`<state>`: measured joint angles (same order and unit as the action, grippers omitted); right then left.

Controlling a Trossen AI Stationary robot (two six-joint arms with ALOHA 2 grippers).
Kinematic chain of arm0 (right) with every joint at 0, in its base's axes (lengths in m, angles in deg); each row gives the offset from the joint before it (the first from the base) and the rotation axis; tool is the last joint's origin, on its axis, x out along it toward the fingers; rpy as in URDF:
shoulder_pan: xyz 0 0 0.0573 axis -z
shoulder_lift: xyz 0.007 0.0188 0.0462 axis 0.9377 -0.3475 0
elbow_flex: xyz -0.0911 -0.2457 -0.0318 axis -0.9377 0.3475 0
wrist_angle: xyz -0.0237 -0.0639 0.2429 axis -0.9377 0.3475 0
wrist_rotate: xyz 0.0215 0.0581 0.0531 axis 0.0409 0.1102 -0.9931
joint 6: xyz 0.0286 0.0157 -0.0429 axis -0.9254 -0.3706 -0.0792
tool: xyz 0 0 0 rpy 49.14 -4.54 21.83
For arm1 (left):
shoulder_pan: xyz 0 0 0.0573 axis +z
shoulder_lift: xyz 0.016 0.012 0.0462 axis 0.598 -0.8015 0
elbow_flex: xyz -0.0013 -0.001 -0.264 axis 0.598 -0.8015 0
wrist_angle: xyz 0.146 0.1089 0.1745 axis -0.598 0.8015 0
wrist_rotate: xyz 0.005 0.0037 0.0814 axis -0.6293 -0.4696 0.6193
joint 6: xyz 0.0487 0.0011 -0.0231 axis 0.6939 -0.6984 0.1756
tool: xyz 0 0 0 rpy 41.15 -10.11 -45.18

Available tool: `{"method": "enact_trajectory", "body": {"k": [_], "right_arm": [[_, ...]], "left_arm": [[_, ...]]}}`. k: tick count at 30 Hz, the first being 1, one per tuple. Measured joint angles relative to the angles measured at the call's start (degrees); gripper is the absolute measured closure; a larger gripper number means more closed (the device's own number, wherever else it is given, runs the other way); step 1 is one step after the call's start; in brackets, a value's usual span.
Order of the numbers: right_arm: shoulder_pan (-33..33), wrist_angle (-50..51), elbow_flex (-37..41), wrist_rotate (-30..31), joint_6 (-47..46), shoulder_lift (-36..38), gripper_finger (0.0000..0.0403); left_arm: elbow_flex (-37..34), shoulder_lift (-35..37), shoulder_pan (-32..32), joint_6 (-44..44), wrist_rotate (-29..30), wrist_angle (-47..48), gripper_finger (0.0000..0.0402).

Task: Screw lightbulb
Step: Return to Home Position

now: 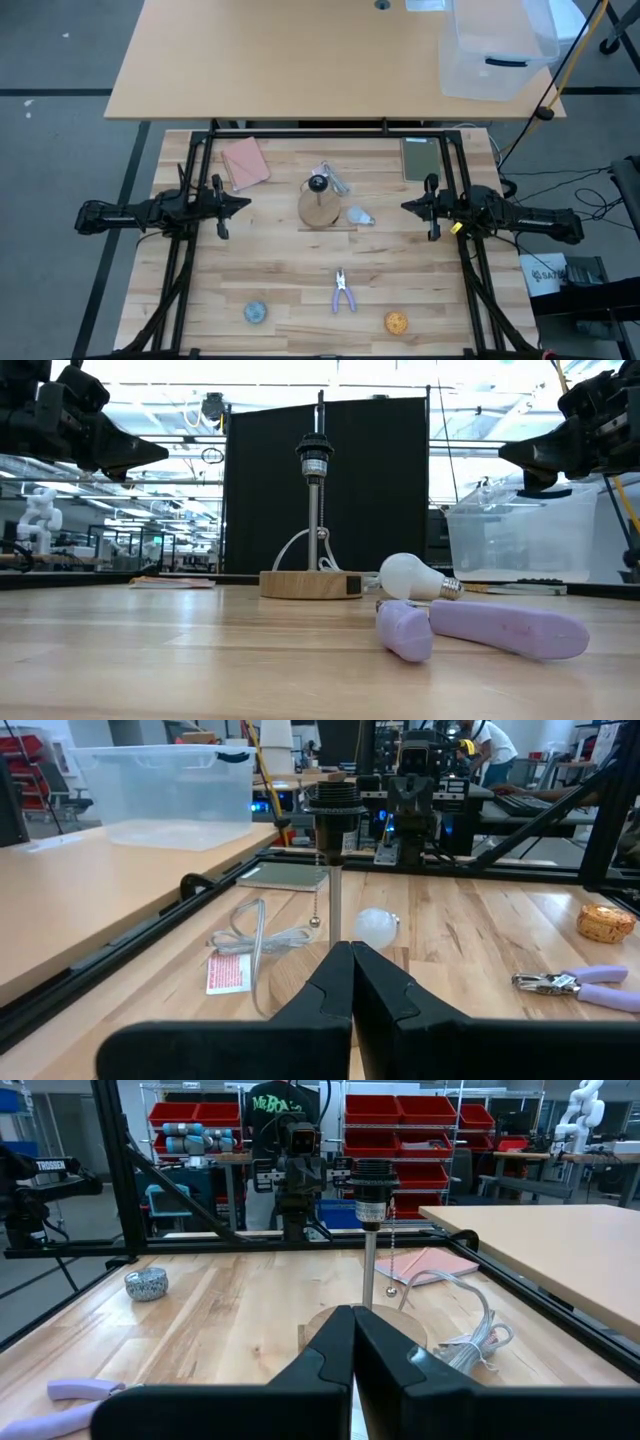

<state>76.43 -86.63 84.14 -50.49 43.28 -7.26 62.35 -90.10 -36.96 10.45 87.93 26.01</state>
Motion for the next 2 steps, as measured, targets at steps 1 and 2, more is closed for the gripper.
{"method": "enact_trajectory", "body": {"k": [1, 2], "right_arm": [[0.00, 0.00, 0.00, 0.00, 0.01, 0.00, 0.0403], [0.00, 0.00, 0.00, 0.00, 0.00, 0.00, 0.0403]], "left_arm": [[0.00, 0.00, 0.00, 0.00, 0.00, 0.00, 0.0401], [0.00, 0.00, -0.02, 0.00, 0.00, 0.00, 0.0401]]}}
